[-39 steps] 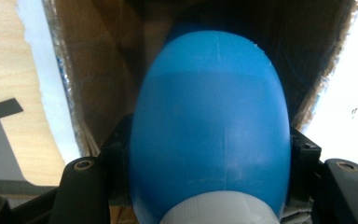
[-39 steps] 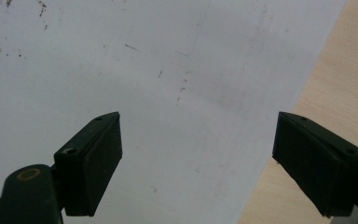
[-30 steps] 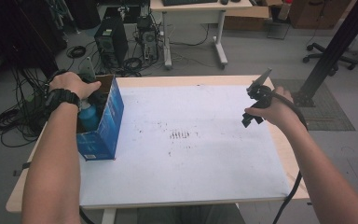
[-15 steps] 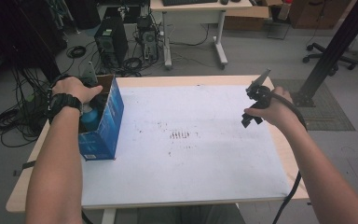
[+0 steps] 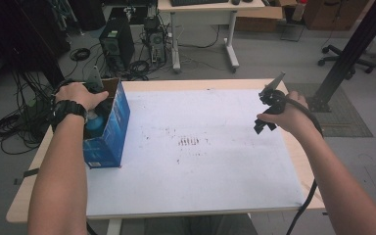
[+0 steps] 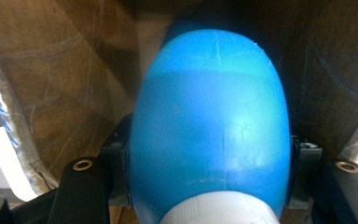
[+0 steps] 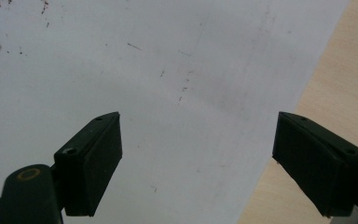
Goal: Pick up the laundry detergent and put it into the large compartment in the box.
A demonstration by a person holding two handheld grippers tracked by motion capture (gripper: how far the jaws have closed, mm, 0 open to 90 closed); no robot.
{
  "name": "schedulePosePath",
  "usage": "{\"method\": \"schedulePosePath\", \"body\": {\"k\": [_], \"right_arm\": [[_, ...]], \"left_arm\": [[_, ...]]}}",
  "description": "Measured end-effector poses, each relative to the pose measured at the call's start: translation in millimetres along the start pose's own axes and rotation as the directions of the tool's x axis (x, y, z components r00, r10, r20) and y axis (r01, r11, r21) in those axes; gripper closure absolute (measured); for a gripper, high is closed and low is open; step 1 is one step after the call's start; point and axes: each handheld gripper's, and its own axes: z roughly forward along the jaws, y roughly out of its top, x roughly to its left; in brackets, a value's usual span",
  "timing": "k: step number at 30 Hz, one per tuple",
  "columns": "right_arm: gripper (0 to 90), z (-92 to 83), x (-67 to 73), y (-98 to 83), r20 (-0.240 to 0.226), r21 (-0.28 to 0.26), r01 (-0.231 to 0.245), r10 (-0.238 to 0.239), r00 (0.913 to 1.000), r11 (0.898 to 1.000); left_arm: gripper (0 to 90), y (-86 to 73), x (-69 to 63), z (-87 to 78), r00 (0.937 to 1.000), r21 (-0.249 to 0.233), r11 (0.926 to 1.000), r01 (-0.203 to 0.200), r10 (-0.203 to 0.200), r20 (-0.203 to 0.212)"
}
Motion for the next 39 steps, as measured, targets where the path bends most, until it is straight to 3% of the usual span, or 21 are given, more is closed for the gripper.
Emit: {"method": "schedulePosePath", "body": {"k": [17,39], "right_arm": [[15.8,0.9,0.2,-0.2,0.0,0.004,0.0,0.0,1.0,1.0],[15.6,3.8,0.5,0.1,-0.009,0.009,-0.001,0.001,1.0,1.0]], "left_arm": [[36.7,-0.1,0.7,1.3,1.0,-0.008,0.9999,-0.007,0.007,-0.001],[27.2,-3.8,7.4,-2.7,0.9998,-0.036,0.9992,0.014,-0.013,0.018]]}}
